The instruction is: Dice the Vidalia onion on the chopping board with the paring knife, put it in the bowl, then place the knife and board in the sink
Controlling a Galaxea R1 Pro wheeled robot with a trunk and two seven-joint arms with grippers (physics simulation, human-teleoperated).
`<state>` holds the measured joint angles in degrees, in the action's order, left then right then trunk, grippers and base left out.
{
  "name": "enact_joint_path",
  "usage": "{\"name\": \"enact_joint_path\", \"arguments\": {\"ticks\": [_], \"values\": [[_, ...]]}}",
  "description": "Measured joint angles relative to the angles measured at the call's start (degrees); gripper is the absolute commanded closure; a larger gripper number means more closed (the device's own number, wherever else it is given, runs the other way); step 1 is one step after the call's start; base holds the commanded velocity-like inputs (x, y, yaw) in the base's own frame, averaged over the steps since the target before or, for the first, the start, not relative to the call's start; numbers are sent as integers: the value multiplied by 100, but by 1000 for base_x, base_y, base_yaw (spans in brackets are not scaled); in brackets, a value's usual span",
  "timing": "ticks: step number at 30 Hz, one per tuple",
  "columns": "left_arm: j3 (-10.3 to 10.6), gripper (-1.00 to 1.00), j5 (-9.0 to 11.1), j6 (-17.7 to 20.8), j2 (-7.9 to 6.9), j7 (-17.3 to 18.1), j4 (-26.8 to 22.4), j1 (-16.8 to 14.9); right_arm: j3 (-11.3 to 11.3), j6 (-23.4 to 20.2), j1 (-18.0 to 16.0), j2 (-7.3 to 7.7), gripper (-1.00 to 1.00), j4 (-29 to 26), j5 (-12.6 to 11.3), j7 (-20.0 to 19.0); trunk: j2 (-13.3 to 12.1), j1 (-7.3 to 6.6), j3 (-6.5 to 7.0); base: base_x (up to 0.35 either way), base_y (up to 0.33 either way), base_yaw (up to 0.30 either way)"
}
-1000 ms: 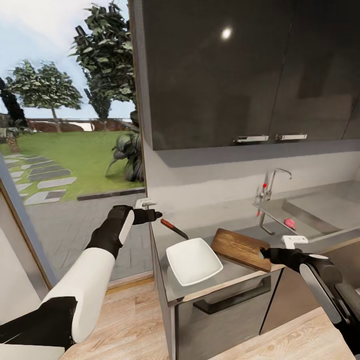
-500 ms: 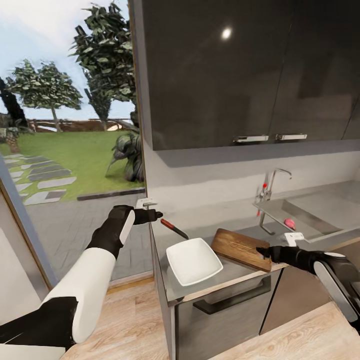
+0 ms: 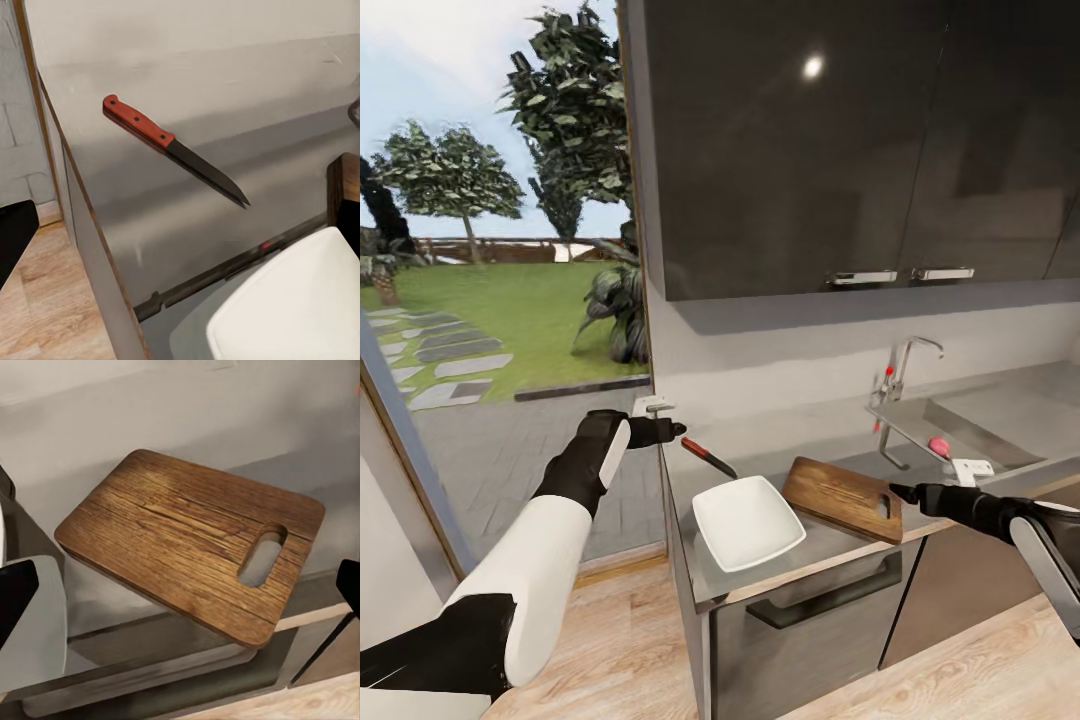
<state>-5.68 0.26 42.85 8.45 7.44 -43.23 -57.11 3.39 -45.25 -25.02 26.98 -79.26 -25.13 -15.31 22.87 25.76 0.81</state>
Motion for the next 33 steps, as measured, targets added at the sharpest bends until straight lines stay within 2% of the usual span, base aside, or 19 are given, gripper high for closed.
{"name": "enact_joint_path", "arguments": {"ticks": [7, 23, 29, 33], "values": [[5, -100, 0, 0, 9, 0, -5, 0, 12, -357, 0, 0, -100, 0, -17, 8, 0, -2, 0, 141, 57, 0], [7, -100, 0, 0, 6, 0, -5, 0, 17, -550, -2, -7, -100, 1, -25, 19, 0, 0, 0, 28, 8, 0], [7, -100, 1, 0, 8, 0, -5, 0, 26, -1214, -172, -9, -100, 15, -34, 192, 0, 0, 0, 0, 0, 0], [9, -100, 0, -2, 9, 0, -5, 0, 30, -1360, -225, -9, -100, 16, -34, 243, 0, 0, 0, 0, 0, 0]]}}
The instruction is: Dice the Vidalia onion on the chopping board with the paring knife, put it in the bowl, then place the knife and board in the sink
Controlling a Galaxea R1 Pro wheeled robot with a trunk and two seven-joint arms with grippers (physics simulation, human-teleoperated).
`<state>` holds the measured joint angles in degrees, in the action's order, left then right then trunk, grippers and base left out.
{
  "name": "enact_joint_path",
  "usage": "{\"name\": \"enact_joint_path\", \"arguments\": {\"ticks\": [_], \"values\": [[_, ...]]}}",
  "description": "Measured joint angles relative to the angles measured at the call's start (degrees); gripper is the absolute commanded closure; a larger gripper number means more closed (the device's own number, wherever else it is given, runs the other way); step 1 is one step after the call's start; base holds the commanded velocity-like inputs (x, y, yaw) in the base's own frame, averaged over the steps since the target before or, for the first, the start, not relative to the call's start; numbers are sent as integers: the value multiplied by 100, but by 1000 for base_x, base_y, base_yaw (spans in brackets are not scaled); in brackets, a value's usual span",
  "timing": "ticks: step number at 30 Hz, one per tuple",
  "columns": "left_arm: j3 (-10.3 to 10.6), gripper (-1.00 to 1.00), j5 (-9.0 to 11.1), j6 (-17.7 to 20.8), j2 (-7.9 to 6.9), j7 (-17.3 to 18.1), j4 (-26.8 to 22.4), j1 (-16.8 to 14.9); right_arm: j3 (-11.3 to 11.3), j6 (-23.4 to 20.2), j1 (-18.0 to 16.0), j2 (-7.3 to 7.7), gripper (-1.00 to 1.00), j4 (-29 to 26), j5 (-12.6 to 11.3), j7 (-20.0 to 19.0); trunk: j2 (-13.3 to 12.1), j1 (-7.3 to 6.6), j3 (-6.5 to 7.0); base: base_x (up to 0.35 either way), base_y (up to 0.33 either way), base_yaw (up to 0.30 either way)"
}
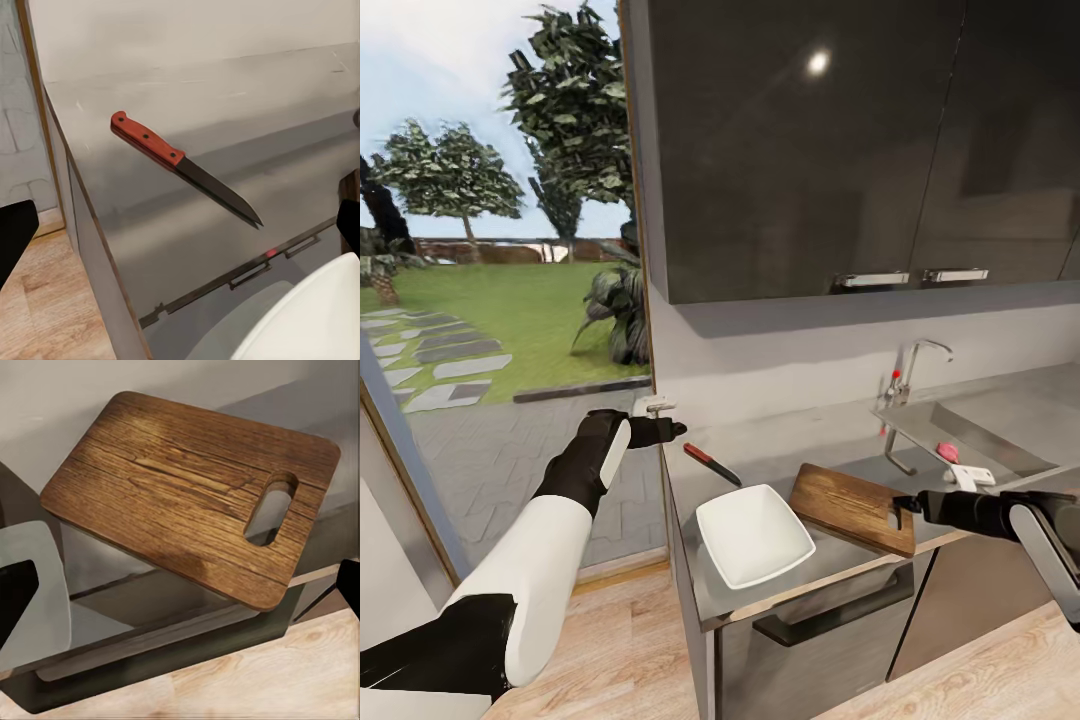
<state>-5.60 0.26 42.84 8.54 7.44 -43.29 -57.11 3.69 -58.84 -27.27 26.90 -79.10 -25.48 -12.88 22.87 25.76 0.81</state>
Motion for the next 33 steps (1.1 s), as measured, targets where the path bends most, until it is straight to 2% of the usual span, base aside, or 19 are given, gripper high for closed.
{"name": "enact_joint_path", "arguments": {"ticks": [10, 16, 21, 24, 28, 33], "values": [[0, -100, 0, 0, 0, 0, 0, 0, 8, -92, -84, 0, -100, 37, 2, 318, 0, 0, 0, 0, 0, 0], [0, -100, 0, -4, 0, 0, 0, 0, 65, -91, -100, 0, -100, 49, 2, 818, 0, 0, 0, 0, 0, 0], [1, -100, 0, -6, 0, 0, 6, 0, 66, -87, -100, -1, -100, 47, 9, 949, 0, 0, 0, 0, 0, 0], [1, -100, 0, -7, 6, 0, 8, 0, 70, -85, -100, -1, -100, 47, 41, 1226, 0, 0, 0, 0, 0, 0], [0, -100, 0, -7, 20, 0, 8, 0, 79, -75, -101, -7, -100, 47, 99, 1821, 0, 0, 0, 0, 0, 0], [0, -100, 0, -7, 25, 0, 9, 0, 76, -72, -101, -10, -100, 47, 84, 2182, 0, 0, 0, 0, 0, 0]]}}
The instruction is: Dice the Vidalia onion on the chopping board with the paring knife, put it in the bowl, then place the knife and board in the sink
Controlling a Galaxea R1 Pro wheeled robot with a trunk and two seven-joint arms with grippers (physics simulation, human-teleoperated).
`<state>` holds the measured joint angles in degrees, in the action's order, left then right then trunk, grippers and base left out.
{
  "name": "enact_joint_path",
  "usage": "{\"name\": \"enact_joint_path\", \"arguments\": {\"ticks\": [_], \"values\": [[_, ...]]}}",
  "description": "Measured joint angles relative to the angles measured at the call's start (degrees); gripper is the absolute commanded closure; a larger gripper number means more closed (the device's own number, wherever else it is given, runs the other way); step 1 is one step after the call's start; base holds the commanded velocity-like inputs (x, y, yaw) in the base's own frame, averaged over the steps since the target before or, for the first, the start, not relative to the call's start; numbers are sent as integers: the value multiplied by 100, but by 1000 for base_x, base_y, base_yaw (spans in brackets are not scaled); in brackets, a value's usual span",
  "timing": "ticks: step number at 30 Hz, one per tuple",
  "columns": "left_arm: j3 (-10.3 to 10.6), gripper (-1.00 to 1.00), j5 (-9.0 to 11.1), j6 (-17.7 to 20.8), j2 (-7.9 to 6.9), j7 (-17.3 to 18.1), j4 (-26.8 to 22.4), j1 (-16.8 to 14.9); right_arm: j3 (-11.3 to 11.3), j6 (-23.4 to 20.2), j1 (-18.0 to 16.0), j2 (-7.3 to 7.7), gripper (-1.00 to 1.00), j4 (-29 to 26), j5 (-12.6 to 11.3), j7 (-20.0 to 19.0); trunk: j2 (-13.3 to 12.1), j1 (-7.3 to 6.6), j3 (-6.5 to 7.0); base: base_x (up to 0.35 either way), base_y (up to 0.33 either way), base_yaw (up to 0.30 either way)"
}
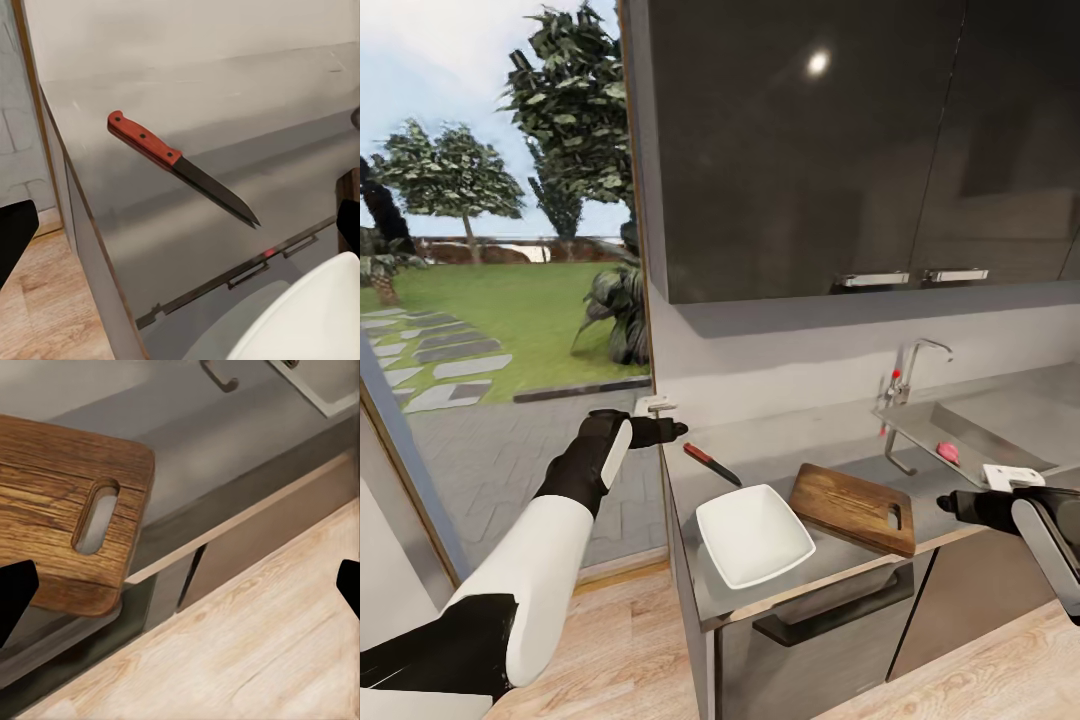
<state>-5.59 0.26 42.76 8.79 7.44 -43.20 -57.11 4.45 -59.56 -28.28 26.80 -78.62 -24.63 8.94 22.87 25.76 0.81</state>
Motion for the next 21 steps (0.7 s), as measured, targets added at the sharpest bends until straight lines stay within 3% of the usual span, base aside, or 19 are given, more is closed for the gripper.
{"name": "enact_joint_path", "arguments": {"ticks": [21], "values": [[0, -100, 0, 0, 11, 0, 0, 0, -11, -22, 0, -10, -100, -7, -31, 133, 0, 0, 0, 0, 0, 0]]}}
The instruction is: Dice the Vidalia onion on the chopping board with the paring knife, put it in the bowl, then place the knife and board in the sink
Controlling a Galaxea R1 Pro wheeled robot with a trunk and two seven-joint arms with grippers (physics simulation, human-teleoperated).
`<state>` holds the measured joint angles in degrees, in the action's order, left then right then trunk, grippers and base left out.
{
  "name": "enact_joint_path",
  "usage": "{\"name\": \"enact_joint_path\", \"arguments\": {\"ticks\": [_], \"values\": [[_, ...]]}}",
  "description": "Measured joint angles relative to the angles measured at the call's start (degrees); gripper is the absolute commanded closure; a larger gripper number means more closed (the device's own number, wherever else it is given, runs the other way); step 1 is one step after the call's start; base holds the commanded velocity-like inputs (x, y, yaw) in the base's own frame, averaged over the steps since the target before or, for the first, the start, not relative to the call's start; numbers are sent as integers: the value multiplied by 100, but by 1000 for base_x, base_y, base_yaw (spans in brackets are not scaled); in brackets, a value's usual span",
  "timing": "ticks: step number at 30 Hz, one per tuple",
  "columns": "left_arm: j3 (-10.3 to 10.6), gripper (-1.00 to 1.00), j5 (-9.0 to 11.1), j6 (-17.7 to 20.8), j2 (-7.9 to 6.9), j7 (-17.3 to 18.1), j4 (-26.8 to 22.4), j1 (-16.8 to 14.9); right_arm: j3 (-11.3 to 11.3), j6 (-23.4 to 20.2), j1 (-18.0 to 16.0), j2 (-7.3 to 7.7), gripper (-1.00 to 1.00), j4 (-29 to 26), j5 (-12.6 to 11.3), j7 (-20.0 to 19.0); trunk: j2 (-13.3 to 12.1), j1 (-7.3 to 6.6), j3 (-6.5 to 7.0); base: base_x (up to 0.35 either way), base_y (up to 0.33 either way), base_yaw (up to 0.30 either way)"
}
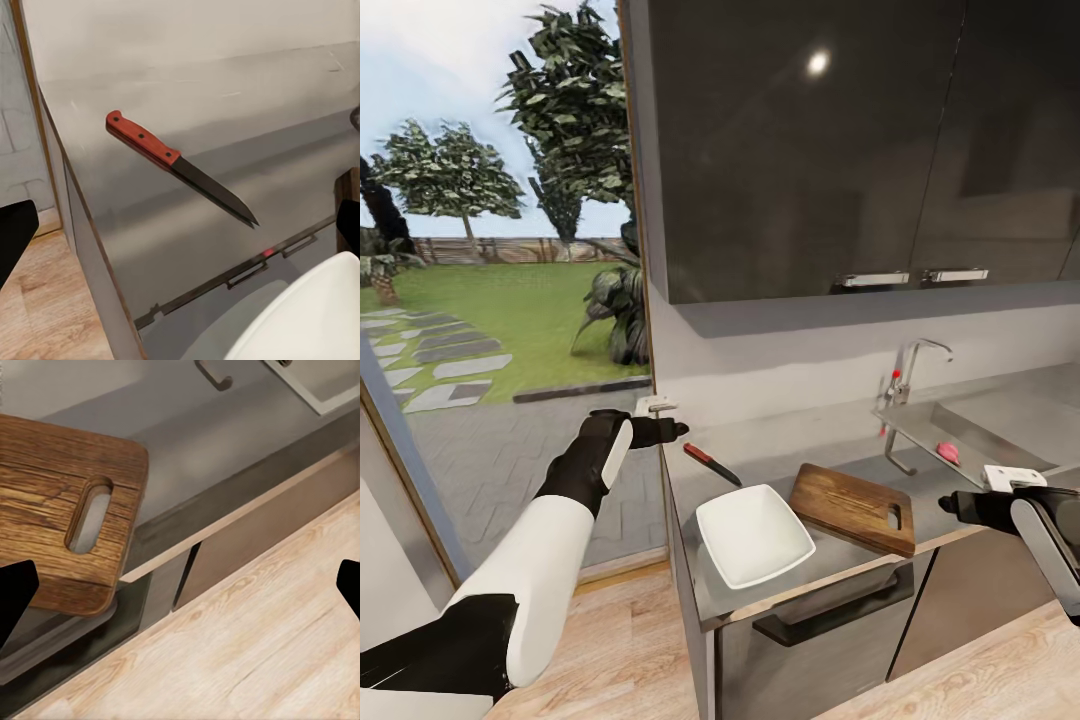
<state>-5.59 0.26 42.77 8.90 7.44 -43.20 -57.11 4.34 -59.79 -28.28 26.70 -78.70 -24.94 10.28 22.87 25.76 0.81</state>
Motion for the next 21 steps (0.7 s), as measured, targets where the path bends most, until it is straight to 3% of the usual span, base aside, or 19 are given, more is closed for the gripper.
{"name": "enact_joint_path", "arguments": {"ticks": [9, 21], "values": [[0, -100, 0, 0, 1, 0, 0, 0, -52, 19, 0, -38, -100, -1, -5, -22, 0, 0, 0, 0, 0, 0], [0, -100, 0, 0, 2, 0, 0, 0, -555, 19, 1, -243, -100, -2, -7, -22, 0, 0, 0, 0, 0, 0]]}}
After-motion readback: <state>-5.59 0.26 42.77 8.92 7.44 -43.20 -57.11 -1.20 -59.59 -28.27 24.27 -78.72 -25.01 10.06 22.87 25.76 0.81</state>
